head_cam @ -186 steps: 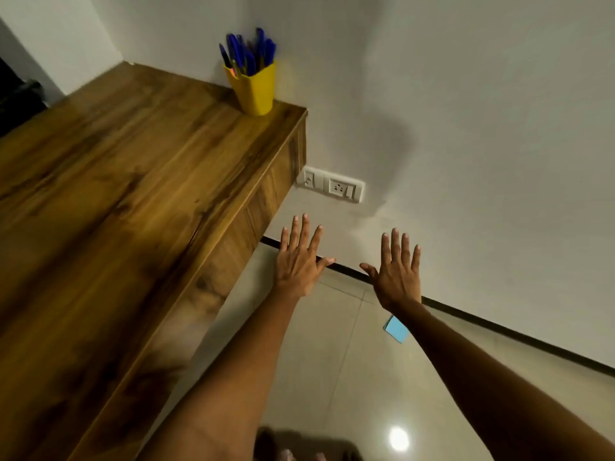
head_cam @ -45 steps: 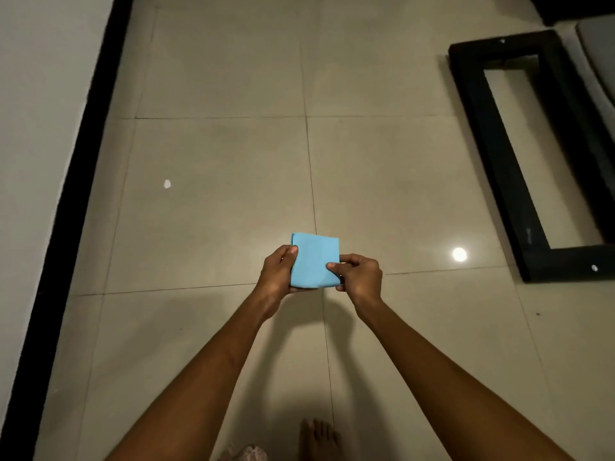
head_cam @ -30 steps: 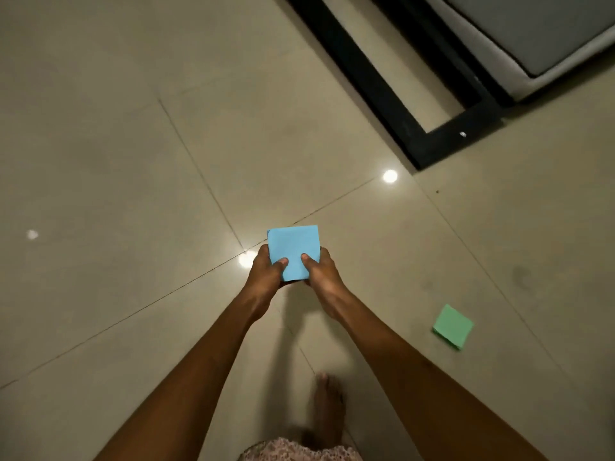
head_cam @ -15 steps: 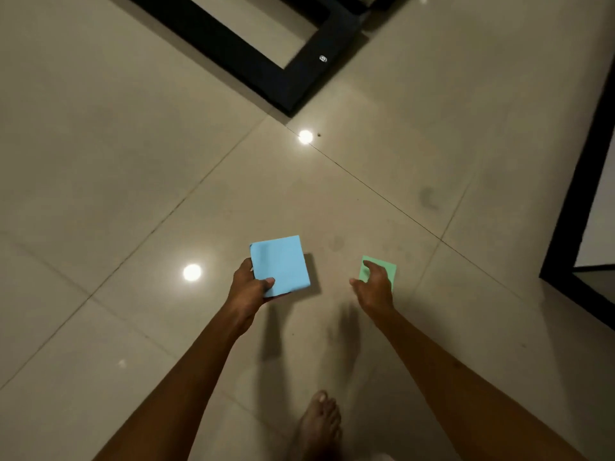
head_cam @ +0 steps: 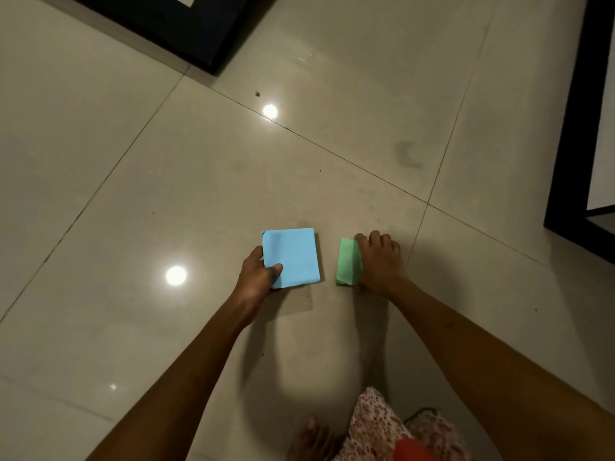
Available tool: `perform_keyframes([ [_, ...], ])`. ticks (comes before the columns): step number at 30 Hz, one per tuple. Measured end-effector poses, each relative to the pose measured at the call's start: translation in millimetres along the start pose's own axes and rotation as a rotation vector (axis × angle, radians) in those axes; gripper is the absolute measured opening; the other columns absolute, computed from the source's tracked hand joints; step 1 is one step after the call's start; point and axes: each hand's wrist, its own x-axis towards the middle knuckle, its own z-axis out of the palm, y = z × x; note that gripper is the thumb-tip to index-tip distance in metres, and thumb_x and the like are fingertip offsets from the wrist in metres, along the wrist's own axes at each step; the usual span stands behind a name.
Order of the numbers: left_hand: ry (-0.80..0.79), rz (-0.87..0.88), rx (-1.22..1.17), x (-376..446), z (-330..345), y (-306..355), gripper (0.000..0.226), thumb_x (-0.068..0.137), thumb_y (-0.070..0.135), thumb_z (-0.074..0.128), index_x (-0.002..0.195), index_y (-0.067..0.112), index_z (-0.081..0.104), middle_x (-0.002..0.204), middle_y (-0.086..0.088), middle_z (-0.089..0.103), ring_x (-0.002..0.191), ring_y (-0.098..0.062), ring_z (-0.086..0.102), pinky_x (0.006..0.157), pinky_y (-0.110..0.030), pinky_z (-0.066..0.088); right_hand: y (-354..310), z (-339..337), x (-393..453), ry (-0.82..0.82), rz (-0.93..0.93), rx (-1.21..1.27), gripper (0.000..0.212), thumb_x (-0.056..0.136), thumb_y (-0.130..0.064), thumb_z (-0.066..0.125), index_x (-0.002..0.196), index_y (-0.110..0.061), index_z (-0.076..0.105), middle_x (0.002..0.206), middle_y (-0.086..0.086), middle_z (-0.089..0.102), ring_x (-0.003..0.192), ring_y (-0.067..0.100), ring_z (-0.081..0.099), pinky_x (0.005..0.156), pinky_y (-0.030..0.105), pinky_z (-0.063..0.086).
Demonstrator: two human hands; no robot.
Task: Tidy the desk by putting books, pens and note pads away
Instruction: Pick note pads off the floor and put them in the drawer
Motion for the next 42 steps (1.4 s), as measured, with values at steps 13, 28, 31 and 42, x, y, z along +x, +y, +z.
perform_keyframes([
  [13, -0.026, -0.013, 0.114, -17.3, 7.8, 29.8, 0.040, 0.092, -0.001, 0.044, 0.130, 0.013, 0.046, 0.121, -0.010, 0.056, 0.108, -0.030, 0.057, 0.095, -0.050, 0.050, 1.5, -8.4, -33.0, 0.034, 0.123, 0.373, 0.012, 0.086, -0.011, 0.049, 0.095, -0.011, 0.057, 0.108, 0.015, 0.064, 0.105, 0.033, 0.056, 0.081, 0.035, 0.037],
  [28, -0.134, 0.024, 0.202, -172.7, 85.7, 175.1, 0.037, 0.098, 0.005, 0.032, 0.132, 0.012, 0.044, 0.123, -0.013, 0.051, 0.108, -0.033, 0.055, 0.072, -0.041, 0.056, 20.5, -204.2, -183.8, 0.144, 0.543, 1.801, 0.018, 0.089, -0.003, 0.057, 0.104, -0.007, 0.066, 0.091, 0.004, 0.068, 0.075, 0.012, 0.062, 0.066, 0.017, 0.050],
  [31, -0.167, 0.049, 0.218, -207.1, 104.4, 206.0, 0.035, 0.100, 0.009, 0.030, 0.128, 0.016, 0.049, 0.121, -0.011, 0.055, 0.102, -0.027, 0.057, 0.066, -0.035, 0.055, 20.4, -243.1, -200.4, 0.202, 0.558, 1.709, 0.014, 0.088, -0.006, 0.060, 0.098, -0.005, 0.068, 0.093, 0.012, 0.071, 0.081, 0.018, 0.063, 0.075, 0.028, 0.046],
  [42, -0.430, 0.003, 0.236, -290.3, 119.6, 277.8, 0.033, 0.104, 0.024, 0.027, 0.120, 0.015, 0.054, 0.119, -0.013, 0.061, 0.105, -0.035, 0.063, 0.079, -0.051, 0.057, 16.9, -338.5, -268.5, 0.456, 0.784, 1.613, 0.021, 0.089, -0.012, 0.062, 0.102, 0.003, 0.067, 0.096, 0.013, 0.071, 0.090, 0.029, 0.068, 0.083, 0.044, 0.055],
])
